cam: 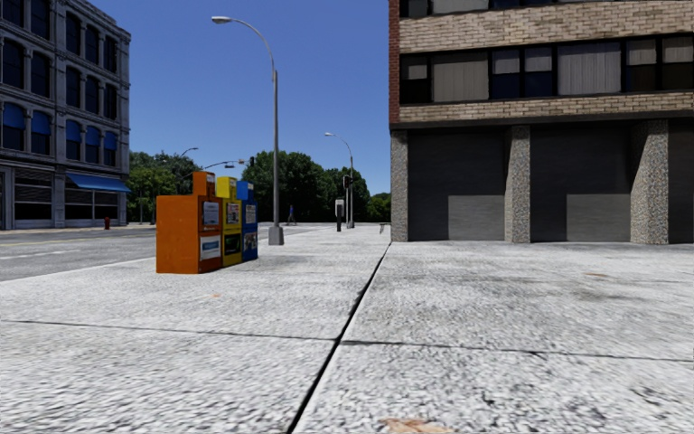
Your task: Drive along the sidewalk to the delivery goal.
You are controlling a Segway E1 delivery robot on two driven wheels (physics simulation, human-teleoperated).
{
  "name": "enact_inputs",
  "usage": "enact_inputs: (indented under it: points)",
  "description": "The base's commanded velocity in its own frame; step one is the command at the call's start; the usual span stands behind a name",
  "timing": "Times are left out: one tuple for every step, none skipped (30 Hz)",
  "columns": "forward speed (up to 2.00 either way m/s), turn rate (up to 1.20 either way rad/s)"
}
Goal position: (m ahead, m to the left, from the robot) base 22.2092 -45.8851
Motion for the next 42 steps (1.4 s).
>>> enact_inputs:
  points:
    - [2.0,0.0]
    - [2.0,0.0]
    - [2.0,0.0]
    - [2.0,0.0]
    - [2.0,0.0]
    - [2.0,0.0]
    - [2.0,0.0]
    - [2.0,0.0]
    - [2.0,0.0]
    - [2.0,0.0]
    - [2.0,0.0]
    - [2.0,0.0]
    - [2.0,0.0]
    - [2.0,0.0]
    - [2.0,0.0]
    - [2.0,0.0]
    - [2.0,0.0]
    - [2.0,0.0]
    - [2.0,0.0]
    - [2.0,0.0]
    - [2.0,0.0]
    - [2.0,0.0]
    - [2.0,0.0]
    - [2.0,0.0]
    - [2.0,0.0]
    - [2.0,0.0]
    - [2.0,0.0]
    - [2.0,0.0]
    - [2.0,0.0]
    - [2.0,0.0]
    - [2.0,0.0]
    - [2.0,0.0]
    - [2.0,0.0]
    - [2.0,0.0]
    - [2.0,0.0]
    - [2.0,0.0]
    - [2.0,0.0]
    - [2.0,0.0]
    - [2.0,0.0]
    - [2.0,0.0]
    - [2.0,0.0]
    - [2.0,0.0]
